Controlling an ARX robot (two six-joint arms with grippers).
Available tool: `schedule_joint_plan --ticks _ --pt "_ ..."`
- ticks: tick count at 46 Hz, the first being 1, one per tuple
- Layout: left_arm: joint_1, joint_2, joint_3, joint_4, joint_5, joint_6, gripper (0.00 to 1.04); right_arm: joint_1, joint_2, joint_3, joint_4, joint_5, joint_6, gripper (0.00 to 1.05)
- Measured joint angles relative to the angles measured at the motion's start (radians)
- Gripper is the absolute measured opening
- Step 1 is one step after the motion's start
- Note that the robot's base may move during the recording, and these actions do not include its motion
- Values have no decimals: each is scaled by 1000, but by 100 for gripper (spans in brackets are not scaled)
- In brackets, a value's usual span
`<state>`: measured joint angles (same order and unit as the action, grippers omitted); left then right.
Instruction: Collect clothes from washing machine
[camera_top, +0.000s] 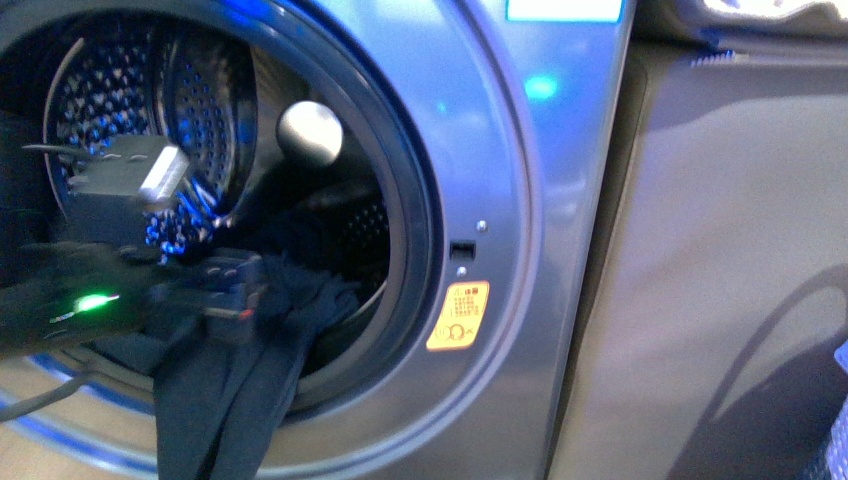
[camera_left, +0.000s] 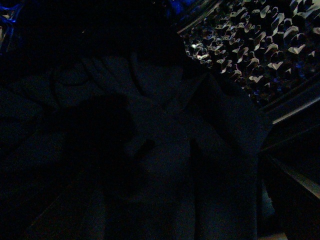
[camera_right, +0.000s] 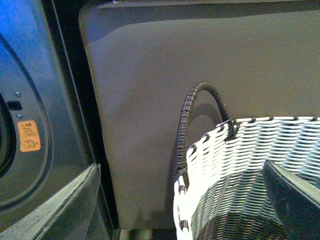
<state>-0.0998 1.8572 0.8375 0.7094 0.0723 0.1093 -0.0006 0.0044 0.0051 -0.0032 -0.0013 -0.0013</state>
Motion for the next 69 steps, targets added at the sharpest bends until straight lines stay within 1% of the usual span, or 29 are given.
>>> schedule_joint_plan --ticks 10,19,35,43,51,55,56,61,66,67,69 --pt "-9 107 129 -55 -14 11 98 0 0 0 0 0 0 97" --pt "-1 181 230 -122 2 -5 98 0 0 0 0 0 0 97" --pt "28 312 352 -175 -29 -8 98 0 0 0 0 0 0 97" --pt "26 347 385 -208 -24 -12 98 0 0 0 0 0 0 97" --pt "21 356 422 -288 -22 -24 98 0 0 0 0 0 0 97" --pt "19 358 451 -370 -37 -34 98 0 0 0 0 0 0 97" --pt "19 358 454 -380 -42 -35 95 0 0 0 0 0 0 97" --pt "23 359 460 -410 -54 -45 72 0 0 0 0 0 0 97" --pt "28 353 446 -406 -50 -53 55 0 0 0 0 0 0 97" --pt "28 352 444 -406 -49 -53 53 0 0 0 0 0 0 97" --pt "31 346 434 -399 -47 -51 47 0 0 0 0 0 0 97"
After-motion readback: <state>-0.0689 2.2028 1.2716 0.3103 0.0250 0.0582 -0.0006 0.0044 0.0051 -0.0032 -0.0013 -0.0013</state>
